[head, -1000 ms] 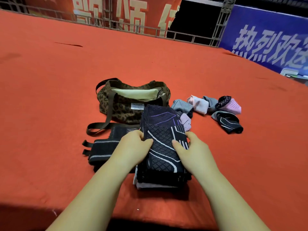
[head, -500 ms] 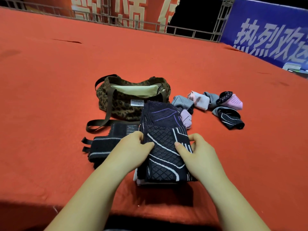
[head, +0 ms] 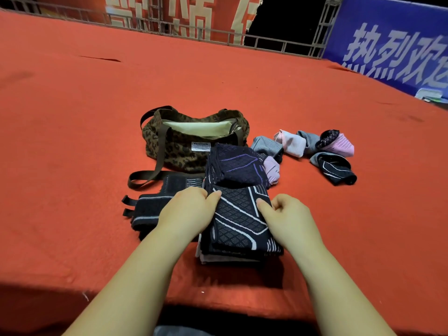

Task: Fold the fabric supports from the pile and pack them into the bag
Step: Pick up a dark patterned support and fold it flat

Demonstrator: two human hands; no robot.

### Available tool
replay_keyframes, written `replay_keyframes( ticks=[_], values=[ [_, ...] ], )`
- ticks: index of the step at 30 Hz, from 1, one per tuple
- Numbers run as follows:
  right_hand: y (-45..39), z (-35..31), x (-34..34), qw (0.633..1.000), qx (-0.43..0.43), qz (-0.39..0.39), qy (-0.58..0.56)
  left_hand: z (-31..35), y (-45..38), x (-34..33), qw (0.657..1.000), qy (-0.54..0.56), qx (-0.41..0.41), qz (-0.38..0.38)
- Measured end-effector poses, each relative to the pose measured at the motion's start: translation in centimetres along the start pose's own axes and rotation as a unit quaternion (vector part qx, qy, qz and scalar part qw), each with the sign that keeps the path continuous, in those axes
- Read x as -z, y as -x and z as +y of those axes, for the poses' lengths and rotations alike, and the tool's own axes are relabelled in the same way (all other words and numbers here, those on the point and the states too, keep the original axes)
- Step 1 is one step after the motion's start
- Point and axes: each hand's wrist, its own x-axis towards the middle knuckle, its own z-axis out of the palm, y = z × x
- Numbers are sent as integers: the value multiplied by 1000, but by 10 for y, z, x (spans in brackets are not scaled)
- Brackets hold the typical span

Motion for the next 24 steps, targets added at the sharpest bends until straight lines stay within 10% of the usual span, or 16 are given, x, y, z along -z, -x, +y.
replay_keyframes(
  ticks=[7,11,16,19,24],
  values=[
    [6,5,-6,999,-14,29,23,-4,-4,-9,998,-46,-3,36],
    [12,4,-5,978,150,142,3,-4,-4,-5,995,-64,-7,74],
    [20,9,-7,954,295,11,46,5,12,12,978,-61,-143,138],
    [20,10,-9,957,245,-97,117,13,24,13,940,-131,-313,33],
    [21,12,-10,951,222,-152,150,2,22,-5,940,-231,-188,-164]
  ],
)
